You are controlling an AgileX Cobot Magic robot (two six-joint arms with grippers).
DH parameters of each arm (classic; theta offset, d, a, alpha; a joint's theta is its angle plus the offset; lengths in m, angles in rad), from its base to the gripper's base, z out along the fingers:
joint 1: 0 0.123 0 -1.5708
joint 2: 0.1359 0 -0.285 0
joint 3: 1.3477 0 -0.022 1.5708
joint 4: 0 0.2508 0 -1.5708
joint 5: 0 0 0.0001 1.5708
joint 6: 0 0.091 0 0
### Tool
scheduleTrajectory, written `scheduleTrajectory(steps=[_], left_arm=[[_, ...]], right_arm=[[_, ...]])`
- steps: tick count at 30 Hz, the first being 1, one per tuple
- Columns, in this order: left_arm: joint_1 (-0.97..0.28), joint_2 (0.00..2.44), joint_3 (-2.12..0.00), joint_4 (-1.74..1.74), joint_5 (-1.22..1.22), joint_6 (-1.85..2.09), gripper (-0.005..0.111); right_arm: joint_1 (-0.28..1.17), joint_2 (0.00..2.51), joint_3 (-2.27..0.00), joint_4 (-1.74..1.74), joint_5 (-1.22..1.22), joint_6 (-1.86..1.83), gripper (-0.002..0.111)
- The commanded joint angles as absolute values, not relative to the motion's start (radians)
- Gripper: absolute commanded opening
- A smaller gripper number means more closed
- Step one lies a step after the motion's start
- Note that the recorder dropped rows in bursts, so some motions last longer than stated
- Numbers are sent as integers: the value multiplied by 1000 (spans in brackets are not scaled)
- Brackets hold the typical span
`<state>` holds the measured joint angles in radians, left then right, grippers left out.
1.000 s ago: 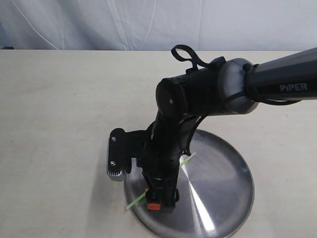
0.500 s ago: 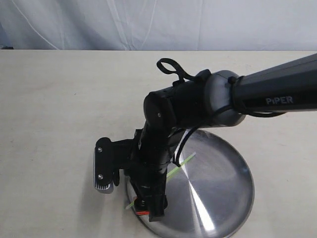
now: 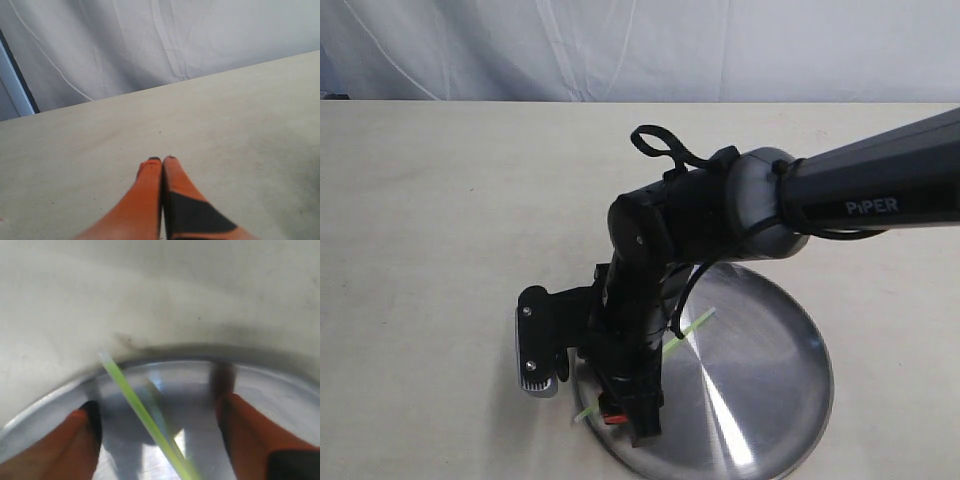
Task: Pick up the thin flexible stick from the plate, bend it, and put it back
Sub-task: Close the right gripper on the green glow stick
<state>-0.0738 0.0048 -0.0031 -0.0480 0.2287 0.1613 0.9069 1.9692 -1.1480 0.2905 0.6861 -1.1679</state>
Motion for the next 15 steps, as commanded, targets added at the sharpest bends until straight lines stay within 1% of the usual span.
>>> scheduleTrajectory(steps=[1, 4, 15], left_arm=[[-84, 0, 0, -47, 216, 159, 0], [-84, 0, 0, -47, 216, 159, 0], [-84, 0, 0, -47, 216, 159, 0]], right_arm=[[908, 1970, -1152, 273, 682, -1173, 43], [908, 1971, -1152, 274, 682, -1173, 37], [908, 1988, -1152, 270, 682, -1173, 36]])
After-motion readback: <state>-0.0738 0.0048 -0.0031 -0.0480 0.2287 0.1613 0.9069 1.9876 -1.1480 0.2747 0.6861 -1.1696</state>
